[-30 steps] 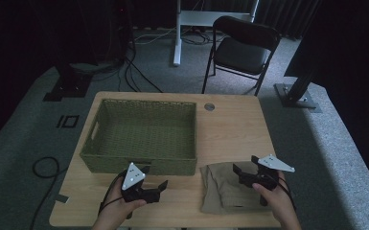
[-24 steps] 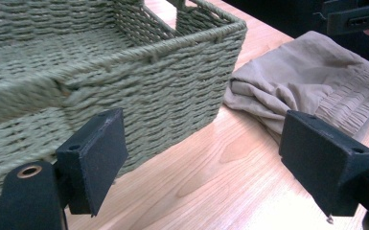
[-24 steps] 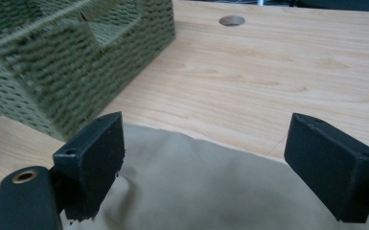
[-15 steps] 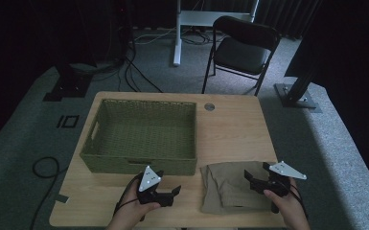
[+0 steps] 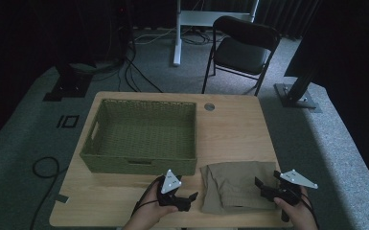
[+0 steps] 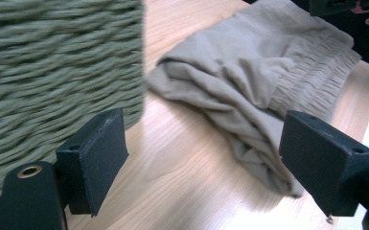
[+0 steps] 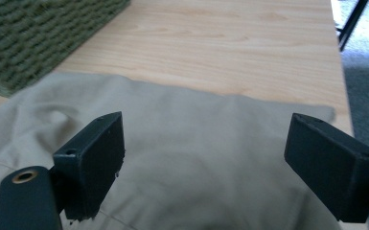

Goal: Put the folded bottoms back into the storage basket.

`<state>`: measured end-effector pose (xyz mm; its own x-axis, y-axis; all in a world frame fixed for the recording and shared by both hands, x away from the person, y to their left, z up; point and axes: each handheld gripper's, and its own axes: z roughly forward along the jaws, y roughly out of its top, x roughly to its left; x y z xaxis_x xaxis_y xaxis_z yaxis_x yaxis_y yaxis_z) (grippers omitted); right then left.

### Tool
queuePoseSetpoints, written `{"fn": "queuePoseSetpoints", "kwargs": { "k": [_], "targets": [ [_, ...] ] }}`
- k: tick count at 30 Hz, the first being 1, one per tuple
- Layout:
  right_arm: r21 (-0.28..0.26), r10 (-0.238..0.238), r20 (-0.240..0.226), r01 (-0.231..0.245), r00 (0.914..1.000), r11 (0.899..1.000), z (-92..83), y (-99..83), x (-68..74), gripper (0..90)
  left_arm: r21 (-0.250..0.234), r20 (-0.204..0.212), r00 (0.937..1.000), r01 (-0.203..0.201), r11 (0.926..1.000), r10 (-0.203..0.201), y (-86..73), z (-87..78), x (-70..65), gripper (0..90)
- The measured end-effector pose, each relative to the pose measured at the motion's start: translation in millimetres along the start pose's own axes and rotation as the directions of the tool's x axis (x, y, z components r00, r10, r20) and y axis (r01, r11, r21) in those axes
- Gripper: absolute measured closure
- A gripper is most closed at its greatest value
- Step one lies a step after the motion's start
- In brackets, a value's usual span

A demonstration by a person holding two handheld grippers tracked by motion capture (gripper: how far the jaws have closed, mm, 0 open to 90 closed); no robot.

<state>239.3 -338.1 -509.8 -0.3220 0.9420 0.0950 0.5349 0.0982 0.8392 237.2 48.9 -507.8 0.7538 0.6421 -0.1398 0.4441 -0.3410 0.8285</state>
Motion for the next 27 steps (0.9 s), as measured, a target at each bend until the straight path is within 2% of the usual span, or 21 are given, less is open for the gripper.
{"fn": "queuePoseSetpoints", "kwargs": {
  "k": [9, 10, 17, 19, 22, 27],
  "targets": [
    [0.018, 0.041, 0.042, -0.042, 0.9983, 0.999, -6.1, -14.4, -17.9, 13.2, 0.018, 0.069, 0.9975, 0.014, 0.9997, -0.015, 5.5, 25.1, -16.6, 17.4],
    [0.023, 0.046, 0.054, -0.047, 0.9975, 0.999, -6.6, -17.2, -22.5, 13.2, 0.017, 0.071, 0.9973, 0.019, 0.9997, -0.020, 6.7, 27.0, -17.7, 17.4],
    [0.035, 0.055, 0.067, -0.058, 0.9962, 0.998, -5.0, -18.3, -30.9, 13.2, 0.015, 0.089, 0.9947, 0.050, 0.9986, -0.052, 15.9, 47.3, -25.1, 17.4],
    [0.036, 0.055, 0.065, -0.058, 0.9963, 0.998, -3.5, -17.1, -32.7, 13.2, 0.027, 0.081, 0.9953, 0.050, 0.9984, -0.052, 16.3, 53.3, -26.0, 17.3],
    [0.039, 0.055, 0.063, -0.058, 0.9965, 0.998, -0.7, -15.1, -34.3, 13.2, 0.035, 0.067, 0.9949, 0.074, 0.9966, -0.076, 16.4, 63.9, -26.3, 17.4],
    [0.044, 0.056, 0.061, -0.059, 0.9965, 0.997, 3.9, -13.4, -34.6, 13.2, 0.051, 0.031, 0.9953, 0.090, 0.9946, -0.092, 15.6, 74.9, -25.4, 17.3]
  ]
}}
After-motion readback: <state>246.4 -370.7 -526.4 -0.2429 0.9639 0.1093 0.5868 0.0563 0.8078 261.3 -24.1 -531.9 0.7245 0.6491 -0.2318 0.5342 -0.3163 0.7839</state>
